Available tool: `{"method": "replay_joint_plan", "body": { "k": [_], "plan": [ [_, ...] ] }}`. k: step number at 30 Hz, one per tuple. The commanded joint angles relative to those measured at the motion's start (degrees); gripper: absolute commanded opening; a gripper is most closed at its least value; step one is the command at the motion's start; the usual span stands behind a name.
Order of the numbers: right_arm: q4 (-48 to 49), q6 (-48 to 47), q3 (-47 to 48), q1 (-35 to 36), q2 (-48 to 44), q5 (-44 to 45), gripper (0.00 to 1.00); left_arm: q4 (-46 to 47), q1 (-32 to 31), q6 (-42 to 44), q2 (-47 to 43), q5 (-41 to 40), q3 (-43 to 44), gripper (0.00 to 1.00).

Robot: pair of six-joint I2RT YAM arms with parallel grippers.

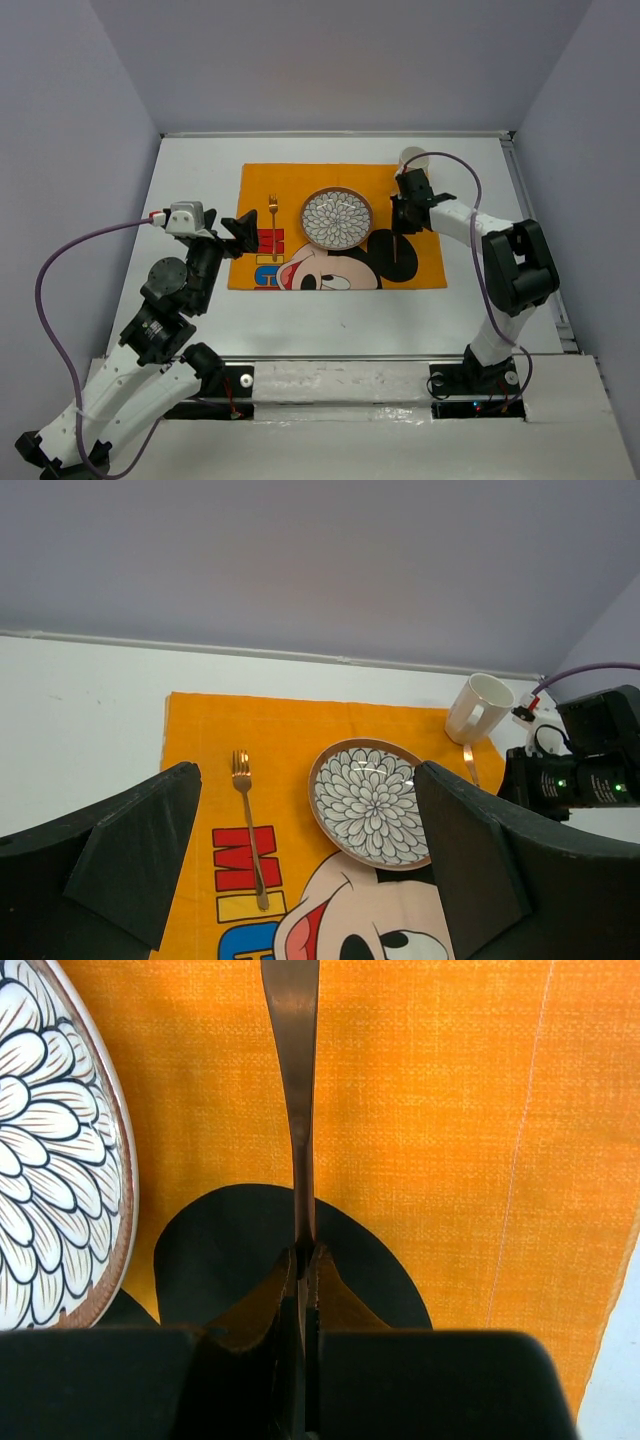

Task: Set the dinner table for one person

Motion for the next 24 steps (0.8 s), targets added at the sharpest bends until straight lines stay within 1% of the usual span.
{"method": "replay_joint_plan", "body": {
  "k": [1, 4, 7, 11, 12, 14, 18, 23, 24],
  "plan": [
    [1.29, -1.56, 2.91, 0.38, 0.83, 1.18, 0.0, 2.73, 0.61, 0.76, 0.32, 0.05, -0.06, 0.99],
    [0.94, -1.47, 3.26, 0.38, 1.54, 2.32, 0.0, 2.73, 0.61, 0.76, 0.14, -0.04, -0.06, 0.99],
    [0.94, -1.39, 3.53, 0.38, 1.72, 3.2, 0.06, 2.81, 0.7, 0.76, 0.14, 0.05, -0.06, 0.99],
    [1.02, -0.86, 3.7, 0.38, 2.15, 4.44, 0.1, 2.73, 0.79, 0.76, 0.32, 0.13, -0.06, 0.99],
    [1.03, -0.77, 3.79, 0.38, 2.24, 4.96, 0.12, 2.73, 0.79, 0.76, 0.23, 0.05, -0.06, 0.99],
    [1.03, -0.77, 3.79, 0.38, 2.24, 5.31, 0.2, 2.73, 0.79, 0.85, 0.14, 0.05, -0.15, 0.99],
    [1.37, -0.86, 3.79, 0.38, 1.98, 4.88, 0.26, 2.73, 0.96, 0.76, 0.14, -0.13, -0.15, 0.99],
    [1.46, -1.12, 3.71, 0.38, 1.54, 4.61, 0.31, 2.73, 1.23, 0.67, 0.14, 0.05, -0.15, 0.99],
    [1.46, -1.21, 3.62, 0.38, 1.45, 4.61, 0.34, 2.73, 1.31, 0.67, 0.06, -0.13, -0.15, 0.99]
  ]
}}
